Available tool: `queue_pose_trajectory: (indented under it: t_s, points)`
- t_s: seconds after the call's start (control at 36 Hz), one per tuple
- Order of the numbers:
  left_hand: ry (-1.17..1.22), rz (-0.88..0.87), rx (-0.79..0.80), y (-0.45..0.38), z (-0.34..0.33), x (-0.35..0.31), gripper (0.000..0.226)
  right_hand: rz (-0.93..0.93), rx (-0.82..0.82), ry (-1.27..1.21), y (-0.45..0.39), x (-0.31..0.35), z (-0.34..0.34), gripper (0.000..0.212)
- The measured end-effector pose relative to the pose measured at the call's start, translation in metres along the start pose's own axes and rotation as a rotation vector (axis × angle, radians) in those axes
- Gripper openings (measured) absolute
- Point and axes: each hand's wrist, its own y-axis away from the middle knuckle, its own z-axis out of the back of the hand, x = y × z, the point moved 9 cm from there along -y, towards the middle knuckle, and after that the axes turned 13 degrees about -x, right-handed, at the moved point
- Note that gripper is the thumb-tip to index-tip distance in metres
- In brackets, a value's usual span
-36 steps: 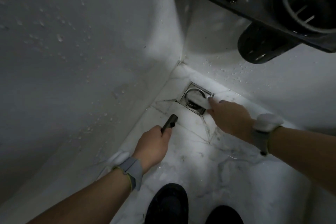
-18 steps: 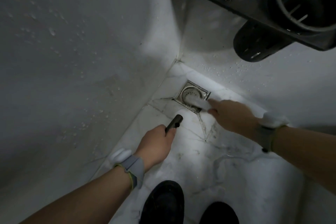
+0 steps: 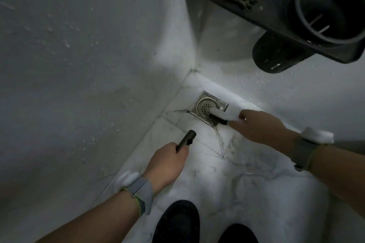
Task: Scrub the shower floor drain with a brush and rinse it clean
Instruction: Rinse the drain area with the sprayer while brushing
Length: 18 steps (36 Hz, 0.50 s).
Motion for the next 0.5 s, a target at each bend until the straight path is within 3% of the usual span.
queue_pose_trajectory:
  t_s: [0.33,0.5]
  points:
    - [0.143,0.106,-0.055,0.003,0.019,0.025,0.041,-0.188,-0.081,-0.316,-0.045,0.043,-0.021,0.019]
    - [0.129,0.104,-0.066,0.001,0.024,0.032,0.038,-0.137,-0.059,-0.261,-0.041,0.067,-0.036,0.010]
